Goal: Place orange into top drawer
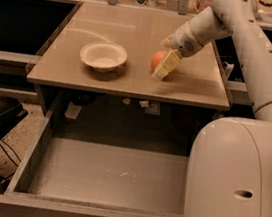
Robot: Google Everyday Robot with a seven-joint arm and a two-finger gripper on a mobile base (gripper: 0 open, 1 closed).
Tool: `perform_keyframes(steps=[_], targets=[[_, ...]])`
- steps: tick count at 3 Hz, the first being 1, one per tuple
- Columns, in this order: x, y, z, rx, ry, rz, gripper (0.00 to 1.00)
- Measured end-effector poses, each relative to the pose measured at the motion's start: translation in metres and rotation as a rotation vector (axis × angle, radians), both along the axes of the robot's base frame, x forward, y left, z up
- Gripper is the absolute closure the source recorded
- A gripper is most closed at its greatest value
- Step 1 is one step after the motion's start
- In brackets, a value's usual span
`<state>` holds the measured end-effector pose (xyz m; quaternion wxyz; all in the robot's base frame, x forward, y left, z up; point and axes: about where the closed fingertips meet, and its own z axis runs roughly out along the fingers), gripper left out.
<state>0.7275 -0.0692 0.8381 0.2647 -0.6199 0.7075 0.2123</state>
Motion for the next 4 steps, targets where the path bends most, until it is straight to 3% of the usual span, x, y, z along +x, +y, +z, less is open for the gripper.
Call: perform_keyframes(steps=[1, 4], targets=[[0.0001, 0.0001, -0.0001, 0.000, 0.000, 0.000, 0.19], [-0.0087, 0.0036, 0.0071, -0.007, -0.012, -0.011, 0.88]])
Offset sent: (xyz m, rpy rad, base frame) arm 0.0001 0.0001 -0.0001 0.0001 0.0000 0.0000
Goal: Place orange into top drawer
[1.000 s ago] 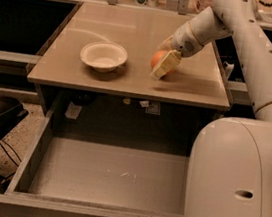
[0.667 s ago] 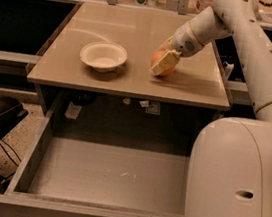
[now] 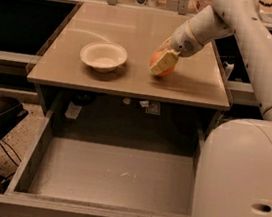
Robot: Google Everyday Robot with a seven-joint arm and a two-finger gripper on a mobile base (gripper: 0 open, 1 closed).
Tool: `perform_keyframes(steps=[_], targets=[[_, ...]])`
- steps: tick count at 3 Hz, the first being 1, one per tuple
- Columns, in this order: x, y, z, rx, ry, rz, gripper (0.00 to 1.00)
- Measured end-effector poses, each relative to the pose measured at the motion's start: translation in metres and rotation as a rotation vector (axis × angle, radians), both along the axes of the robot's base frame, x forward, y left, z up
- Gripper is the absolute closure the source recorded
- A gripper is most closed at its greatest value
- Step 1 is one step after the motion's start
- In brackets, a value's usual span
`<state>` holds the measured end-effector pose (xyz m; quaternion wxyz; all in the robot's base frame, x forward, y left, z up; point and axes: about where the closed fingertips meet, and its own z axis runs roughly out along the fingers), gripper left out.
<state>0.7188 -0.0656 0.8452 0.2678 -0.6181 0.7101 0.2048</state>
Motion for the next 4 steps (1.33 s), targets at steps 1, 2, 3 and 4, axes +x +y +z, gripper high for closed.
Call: perform_keyframes(steps=[1, 2, 3, 4], targets=[[-0.023, -0.021, 0.041, 0.001, -0.102, -0.095, 1.00], [-0.068, -0.045, 0.109, 0.034, -0.237, -0.254, 1.00], [-0.131, -0.031, 0.175, 0.092, -0.346, -0.383, 1.00], [-0.159, -0.025, 0.187, 0.074, -0.400, -0.411, 1.00]])
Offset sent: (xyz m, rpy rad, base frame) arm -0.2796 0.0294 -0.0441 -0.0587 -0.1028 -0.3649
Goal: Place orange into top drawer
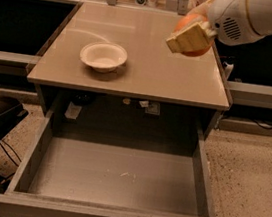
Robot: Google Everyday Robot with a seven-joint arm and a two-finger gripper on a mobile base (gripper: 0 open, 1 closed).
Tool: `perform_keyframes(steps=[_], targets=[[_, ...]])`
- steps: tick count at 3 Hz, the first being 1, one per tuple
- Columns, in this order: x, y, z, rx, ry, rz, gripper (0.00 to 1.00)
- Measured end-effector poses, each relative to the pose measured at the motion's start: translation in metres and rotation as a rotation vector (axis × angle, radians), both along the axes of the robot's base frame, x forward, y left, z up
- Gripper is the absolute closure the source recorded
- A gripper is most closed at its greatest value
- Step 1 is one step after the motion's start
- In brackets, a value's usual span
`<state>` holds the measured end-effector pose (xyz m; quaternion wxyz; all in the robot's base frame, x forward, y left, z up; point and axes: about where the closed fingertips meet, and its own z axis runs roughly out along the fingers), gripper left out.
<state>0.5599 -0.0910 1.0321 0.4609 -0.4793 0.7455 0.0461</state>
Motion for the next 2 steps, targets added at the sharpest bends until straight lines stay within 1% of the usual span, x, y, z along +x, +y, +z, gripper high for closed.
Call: perform_keyframes(steps=[1, 2], targets=[[-0.002, 0.004, -0.002, -0.005, -0.001, -0.005, 1.00], [-0.022, 0.013, -0.016, 0.002, -0.020, -0.011, 1.00]])
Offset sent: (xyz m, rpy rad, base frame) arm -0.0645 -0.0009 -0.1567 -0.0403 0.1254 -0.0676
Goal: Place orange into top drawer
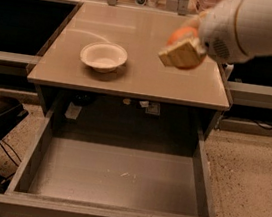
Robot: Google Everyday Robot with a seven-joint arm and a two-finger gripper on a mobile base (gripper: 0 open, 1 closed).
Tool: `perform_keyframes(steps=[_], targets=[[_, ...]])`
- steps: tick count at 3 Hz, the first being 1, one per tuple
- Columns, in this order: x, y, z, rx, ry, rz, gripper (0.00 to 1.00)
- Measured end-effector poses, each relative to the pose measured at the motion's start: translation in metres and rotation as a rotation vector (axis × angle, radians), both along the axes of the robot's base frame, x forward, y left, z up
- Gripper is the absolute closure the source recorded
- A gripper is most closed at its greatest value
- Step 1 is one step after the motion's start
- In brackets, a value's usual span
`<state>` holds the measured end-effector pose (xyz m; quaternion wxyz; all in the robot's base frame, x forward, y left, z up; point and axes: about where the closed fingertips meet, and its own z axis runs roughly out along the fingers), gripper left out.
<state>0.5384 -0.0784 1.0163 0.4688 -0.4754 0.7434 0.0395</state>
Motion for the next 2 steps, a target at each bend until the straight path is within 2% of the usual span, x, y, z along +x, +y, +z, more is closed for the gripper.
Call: perform_keyframes(steps=[1, 2], targets=[[-0.045, -0.008, -0.064, 0.001, 0.076, 0.000, 1.00], [-0.100, 0.001, -0.124, 0.027, 0.174, 0.036, 1.00]])
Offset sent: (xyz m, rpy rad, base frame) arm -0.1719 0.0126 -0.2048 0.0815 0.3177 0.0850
